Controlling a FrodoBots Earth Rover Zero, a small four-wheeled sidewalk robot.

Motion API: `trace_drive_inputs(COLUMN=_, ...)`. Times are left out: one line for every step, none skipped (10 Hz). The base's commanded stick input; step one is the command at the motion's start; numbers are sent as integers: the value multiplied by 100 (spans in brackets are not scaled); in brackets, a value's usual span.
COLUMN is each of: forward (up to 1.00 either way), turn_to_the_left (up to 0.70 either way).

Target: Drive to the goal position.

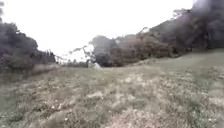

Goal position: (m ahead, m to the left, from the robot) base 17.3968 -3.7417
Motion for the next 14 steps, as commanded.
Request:
trace_drive_inputs(forward=50, turn_to_the_left=39)
trace_drive_inputs(forward=50, turn_to_the_left=40)
trace_drive_inputs(forward=50, turn_to_the_left=42)
trace_drive_inputs(forward=50, turn_to_the_left=40)
trace_drive_inputs(forward=50, turn_to_the_left=37)
trace_drive_inputs(forward=50, turn_to_the_left=25)
trace_drive_inputs(forward=50, turn_to_the_left=22)
trace_drive_inputs(forward=50, turn_to_the_left=15)
trace_drive_inputs(forward=50, turn_to_the_left=15)
trace_drive_inputs(forward=50, turn_to_the_left=15)
trace_drive_inputs(forward=50, turn_to_the_left=12)
trace_drive_inputs(forward=50, turn_to_the_left=10)
trace_drive_inputs(forward=50, turn_to_the_left=7)
trace_drive_inputs(forward=50, turn_to_the_left=6)
